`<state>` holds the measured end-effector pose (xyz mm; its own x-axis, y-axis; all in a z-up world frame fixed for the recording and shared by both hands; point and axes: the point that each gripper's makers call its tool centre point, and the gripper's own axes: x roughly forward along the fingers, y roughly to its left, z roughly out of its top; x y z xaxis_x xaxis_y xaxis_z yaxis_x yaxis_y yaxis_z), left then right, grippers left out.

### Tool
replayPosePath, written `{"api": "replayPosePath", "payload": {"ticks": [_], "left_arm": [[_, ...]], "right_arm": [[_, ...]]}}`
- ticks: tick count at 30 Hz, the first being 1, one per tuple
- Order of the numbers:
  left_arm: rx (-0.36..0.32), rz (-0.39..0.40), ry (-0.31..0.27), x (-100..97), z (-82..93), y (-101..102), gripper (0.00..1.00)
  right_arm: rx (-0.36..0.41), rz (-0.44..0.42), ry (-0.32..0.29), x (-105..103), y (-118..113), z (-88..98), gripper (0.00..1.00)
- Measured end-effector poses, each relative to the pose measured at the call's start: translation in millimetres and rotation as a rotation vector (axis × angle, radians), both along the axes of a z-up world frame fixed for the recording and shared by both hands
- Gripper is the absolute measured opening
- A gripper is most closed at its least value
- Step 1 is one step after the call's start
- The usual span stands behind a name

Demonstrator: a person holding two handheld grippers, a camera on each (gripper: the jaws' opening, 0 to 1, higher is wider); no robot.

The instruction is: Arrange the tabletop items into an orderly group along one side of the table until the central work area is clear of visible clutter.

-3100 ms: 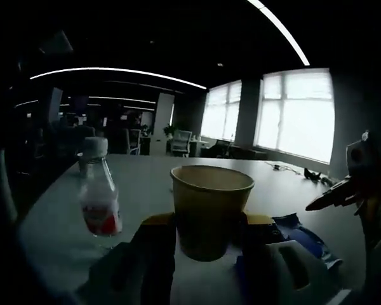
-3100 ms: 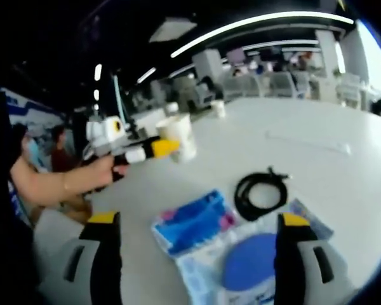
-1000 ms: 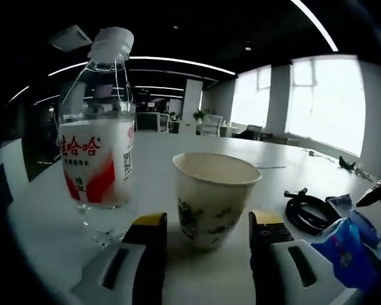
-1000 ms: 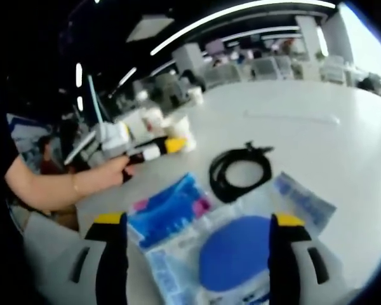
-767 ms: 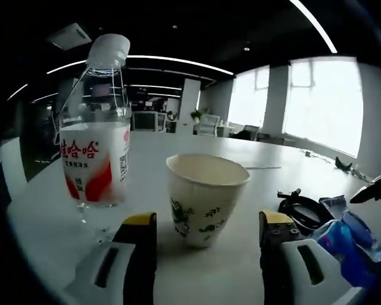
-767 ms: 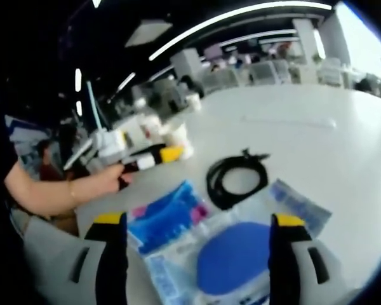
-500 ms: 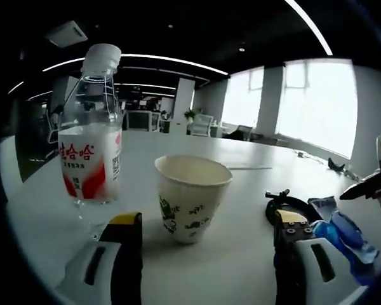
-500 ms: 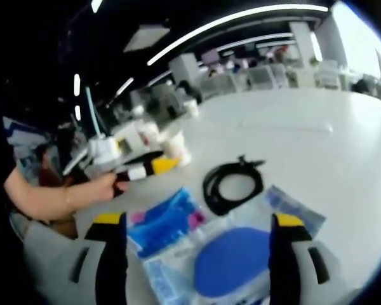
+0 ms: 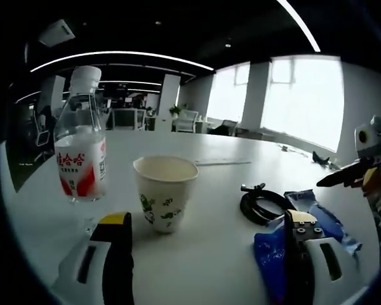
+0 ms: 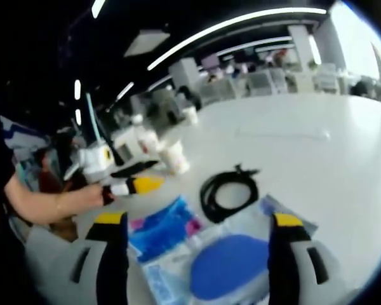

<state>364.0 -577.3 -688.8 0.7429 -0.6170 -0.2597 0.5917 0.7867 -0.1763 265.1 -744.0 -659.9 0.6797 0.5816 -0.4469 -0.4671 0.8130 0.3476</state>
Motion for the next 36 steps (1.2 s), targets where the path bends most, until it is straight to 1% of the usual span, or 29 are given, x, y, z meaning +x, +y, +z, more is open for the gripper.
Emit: {"api": "replayPosePath", "payload": {"ticks": [3,7,12,15,16,18,21,25,28,33,36], "left_arm": [[0.030,-0.002,-0.001,-3.2,2.3,1.0,1.00],[0.009,-0.024,-0.008,-9.7,12.1,-2.7,1.00],[0.019,-0.049,-0.012,-16.7,18.9,-6.0,1.00],[0.031,-0.068,-0.001,-21.0,18.7,-7.2,1.00],[0.035,-0.075,0.003,-22.2,17.9,-7.3,1.00],[0.056,-0.088,0.006,-26.2,17.2,-7.4,1.00],[0.081,-0.110,-0.006,-31.8,19.0,-7.8,1.00],[0.069,-0.126,-0.004,-36.6,23.3,-8.4,1.00],[0.092,-0.146,-0.015,-41.8,25.7,-9.2,1.00],[0.088,-0.150,-0.021,-47.6,31.9,-6.0,1.00],[0.093,-0.147,-0.019,-49.6,32.9,-2.8,1.00]], "right_arm": [[-0.001,-0.002,-0.006,2.7,-0.3,2.7,0.87],[-0.011,0.000,-0.013,7.1,0.0,5.5,0.87],[-0.017,-0.003,-0.013,15.1,-1.1,7.6,0.86],[-0.020,-0.003,-0.012,19.9,-2.4,8.5,0.84],[-0.027,0.003,-0.021,21.5,-2.7,9.4,0.83],[-0.037,0.006,-0.023,24.7,-3.6,9.5,0.83],[-0.065,0.016,-0.022,31.6,-6.1,7.5,0.83],[-0.088,0.004,-0.009,37.0,-8.1,4.7,0.83],[-0.105,0.012,0.005,42.3,-8.1,0.4,0.82],[-0.147,-0.009,0.016,54.0,-10.5,-6.8,0.80],[-0.159,-0.010,0.020,58.5,-10.0,-11.0,0.74]]}}
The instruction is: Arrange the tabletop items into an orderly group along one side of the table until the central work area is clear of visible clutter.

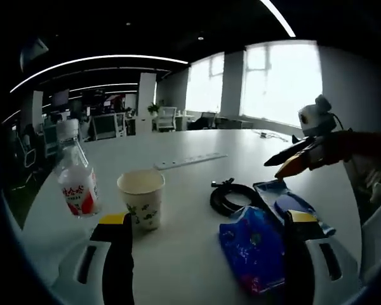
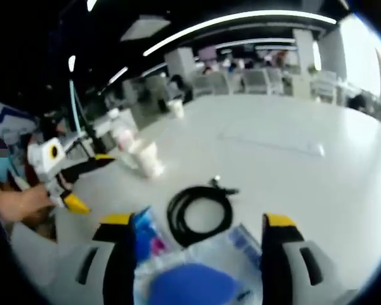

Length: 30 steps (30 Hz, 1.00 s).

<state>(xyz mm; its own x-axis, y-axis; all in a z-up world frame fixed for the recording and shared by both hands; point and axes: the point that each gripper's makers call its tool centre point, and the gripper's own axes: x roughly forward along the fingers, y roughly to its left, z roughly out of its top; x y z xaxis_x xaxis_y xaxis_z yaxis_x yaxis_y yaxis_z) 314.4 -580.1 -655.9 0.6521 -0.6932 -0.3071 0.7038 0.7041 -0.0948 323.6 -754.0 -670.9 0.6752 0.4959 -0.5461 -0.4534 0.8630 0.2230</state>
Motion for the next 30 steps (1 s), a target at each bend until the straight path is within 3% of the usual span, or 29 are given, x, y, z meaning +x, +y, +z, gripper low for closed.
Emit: {"api": "replayPosePath", "payload": {"ticks": [12,19,30], "left_arm": [[-0.013,-0.003,0.042,-14.2,3.6,6.0,1.00],[0.002,-0.005,0.015,-9.2,15.3,13.7,0.98],[0.024,0.021,0.028,-11.9,14.8,26.6,0.97]], "right_arm": [[-0.049,0.006,0.002,27.0,-1.6,-24.0,0.60],[-0.088,0.008,-0.005,42.7,-3.8,-40.8,0.51],[-0.067,0.002,0.002,60.2,-1.7,-55.4,0.36]]}}
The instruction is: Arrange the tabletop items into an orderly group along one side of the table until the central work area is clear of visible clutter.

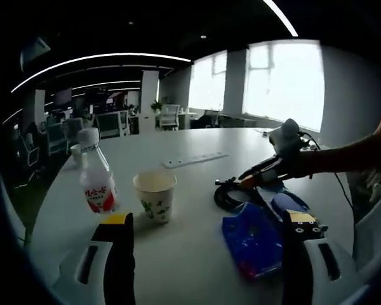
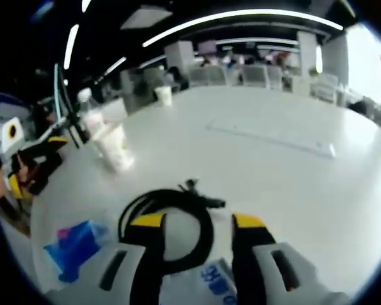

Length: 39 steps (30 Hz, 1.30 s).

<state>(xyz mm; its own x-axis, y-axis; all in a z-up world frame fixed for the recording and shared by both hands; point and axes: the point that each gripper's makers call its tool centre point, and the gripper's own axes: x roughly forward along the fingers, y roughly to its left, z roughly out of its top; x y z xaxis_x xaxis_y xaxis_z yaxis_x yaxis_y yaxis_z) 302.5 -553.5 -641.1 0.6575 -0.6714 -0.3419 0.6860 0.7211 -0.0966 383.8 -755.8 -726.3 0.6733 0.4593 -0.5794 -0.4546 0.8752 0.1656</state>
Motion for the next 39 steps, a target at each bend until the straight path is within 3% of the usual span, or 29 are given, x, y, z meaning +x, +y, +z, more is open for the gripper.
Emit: {"api": "replayPosePath", "payload": {"ticks": [13,14,15,22,25,27,33,39], "left_arm": [[-0.021,0.034,0.036,-4.1,-4.2,6.6,0.94],[-0.017,0.035,0.038,-4.3,-4.9,7.9,0.94],[-0.013,0.037,0.039,-4.4,-5.4,8.7,0.94],[-0.022,0.045,0.043,-7.2,-3.3,11.9,0.92],[-0.024,0.045,0.047,-8.6,-3.4,12.7,0.90],[-0.020,0.046,0.049,-9.4,-3.9,13.9,0.90],[-0.020,0.058,0.046,-11.0,-2.2,18.2,0.90],[-0.029,0.064,0.047,-11.6,-0.2,19.5,0.89]], "right_arm": [[-0.057,-0.002,-0.019,10.9,4.2,-11.8,0.22],[-0.081,0.004,-0.049,15.1,1.8,-10.0,0.21],[-0.072,-0.007,-0.018,11.0,2.7,-12.0,0.20],[-0.114,0.002,-0.044,15.3,1.9,-10.4,0.11],[-0.166,0.023,-0.089,18.3,0.1,-7.3,0.06],[-0.131,0.009,-0.061,16.0,0.8,-6.0,0.05],[-0.110,-0.010,-0.052,12.0,0.8,-3.1,0.03],[-0.091,-0.025,-0.077,12.4,3.4,8.3,0.01]]}}
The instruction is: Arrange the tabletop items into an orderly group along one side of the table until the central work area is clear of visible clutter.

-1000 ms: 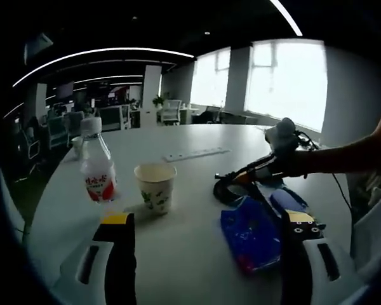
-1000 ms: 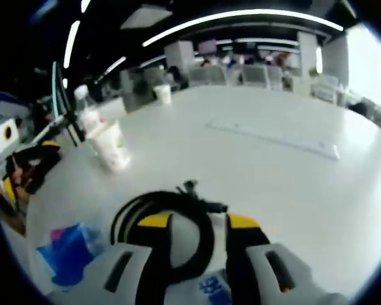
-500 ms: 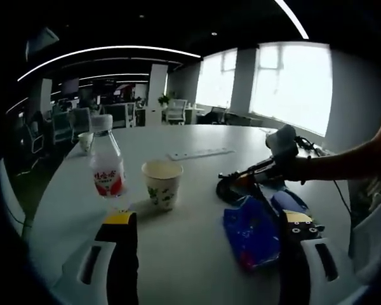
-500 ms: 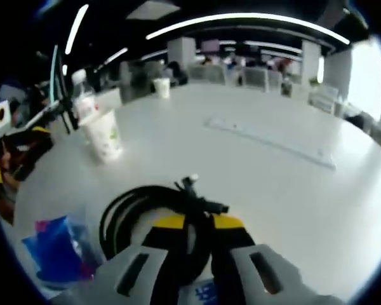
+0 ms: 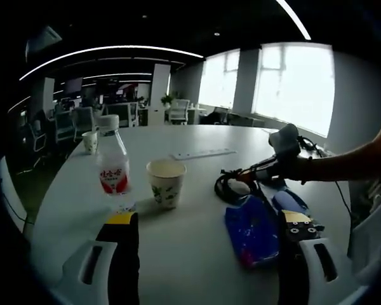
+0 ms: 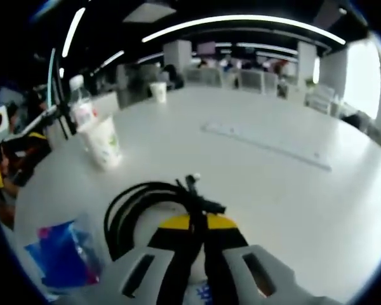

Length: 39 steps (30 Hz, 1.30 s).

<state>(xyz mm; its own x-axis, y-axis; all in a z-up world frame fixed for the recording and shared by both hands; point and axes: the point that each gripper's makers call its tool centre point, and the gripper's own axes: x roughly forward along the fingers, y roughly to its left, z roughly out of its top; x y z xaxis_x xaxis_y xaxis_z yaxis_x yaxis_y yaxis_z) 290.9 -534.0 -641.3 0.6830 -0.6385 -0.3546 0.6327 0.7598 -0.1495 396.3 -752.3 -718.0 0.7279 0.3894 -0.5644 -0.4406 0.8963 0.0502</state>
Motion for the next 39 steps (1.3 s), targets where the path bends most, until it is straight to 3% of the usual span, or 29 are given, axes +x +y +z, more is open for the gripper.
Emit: {"api": "replayPosePath", "payload": {"ticks": [11,17,25,39], "left_arm": [[-0.007,0.000,-0.013,-2.9,6.4,0.4,0.89],[-0.007,-0.001,-0.010,-6.5,6.8,0.1,0.89],[-0.012,-0.008,-0.007,-11.3,9.7,-4.6,0.89],[-0.004,-0.022,-0.011,-16.7,16.1,-5.5,0.89]], "right_arm": [[0.051,-0.018,-0.039,-5.6,6.0,26.1,0.00],[0.131,-0.037,-0.074,-10.3,11.2,51.4,0.00],[0.155,-0.052,-0.106,-13.3,9.5,74.8,0.00],[0.143,-0.090,-0.067,-32.7,-8.8,89.5,0.00]]}}
